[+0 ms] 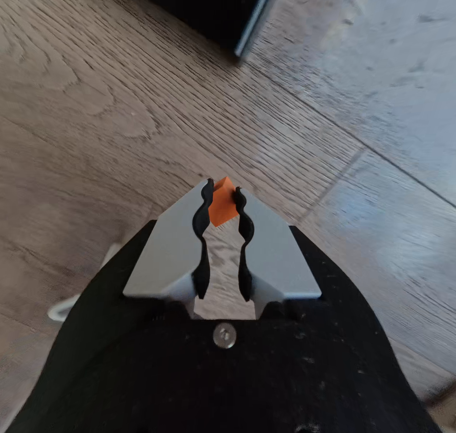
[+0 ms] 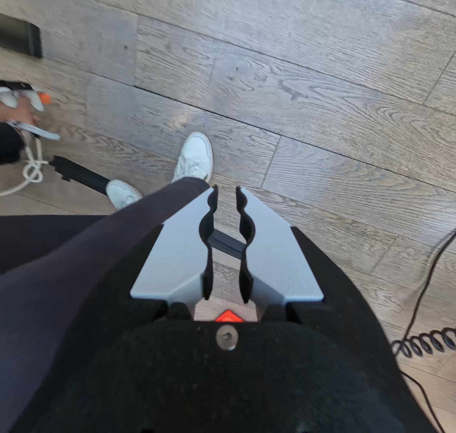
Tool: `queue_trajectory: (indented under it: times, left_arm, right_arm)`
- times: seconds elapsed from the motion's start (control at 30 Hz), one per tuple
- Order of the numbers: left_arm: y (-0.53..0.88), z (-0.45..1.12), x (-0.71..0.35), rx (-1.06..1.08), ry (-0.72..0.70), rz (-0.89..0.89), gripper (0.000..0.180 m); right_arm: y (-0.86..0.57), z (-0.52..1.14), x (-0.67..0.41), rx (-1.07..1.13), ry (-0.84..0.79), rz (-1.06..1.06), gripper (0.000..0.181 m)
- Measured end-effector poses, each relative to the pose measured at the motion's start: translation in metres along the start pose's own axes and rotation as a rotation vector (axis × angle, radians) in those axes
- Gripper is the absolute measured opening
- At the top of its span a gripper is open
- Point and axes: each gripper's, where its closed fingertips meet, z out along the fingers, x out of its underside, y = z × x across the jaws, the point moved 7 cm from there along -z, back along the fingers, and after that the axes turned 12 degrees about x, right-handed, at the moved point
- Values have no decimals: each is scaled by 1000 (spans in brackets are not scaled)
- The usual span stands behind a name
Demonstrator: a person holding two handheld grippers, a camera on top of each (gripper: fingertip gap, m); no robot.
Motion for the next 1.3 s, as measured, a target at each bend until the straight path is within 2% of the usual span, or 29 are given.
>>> queue_trajectory:
  times: [0.07,0.17,0.23,0.3,0.4,0.57,0.67,0.77,0.93,1.03,1.1,1.2,1.3]
  left_arm:
    - [-39,-42,16,61,46,-48,14]
    - [-135,-139,43,231,156,3,14]
    - [-215,-235,51,388,224,130,15]
    - [-283,-352,44,509,228,300,14]
    - [-349,-525,0,650,91,434,14]
    - [-349,-725,-115,770,-287,309,14]
    - [-280,-814,-170,662,-583,170,14]
    - [-190,-895,-175,493,-840,-24,14]
    - [-54,-988,-81,166,-1088,-305,13]
    - [13,-1008,12,-45,-1124,-466,13]
    - [57,-1006,78,-191,-1083,-572,13]
    - [117,-986,162,-265,-982,-710,13]
    - [166,-953,217,-247,-793,-757,14]
  right_arm:
    - [7,-31,-23,-39,-41,41,12]
    - [18,-106,-75,-60,-138,29,11]
    - [24,-174,-115,-61,-207,-27,11]
    - [33,-251,-156,-92,-280,-67,11]
    - [49,-356,-213,-180,-411,-97,11]
    - [79,-448,-293,-285,-681,-244,8]
    - [114,-467,-333,-354,-791,-386,6]
    - [173,-490,-363,-496,-840,-554,8]
    - [292,-541,-364,-729,-894,-795,10]
    - [369,-563,-329,-864,-882,-913,10]
    - [421,-570,-292,-935,-843,-994,10]
    - [494,-580,-231,-1000,-772,-1099,14]
    - [560,-596,-181,-994,-709,-1166,27]
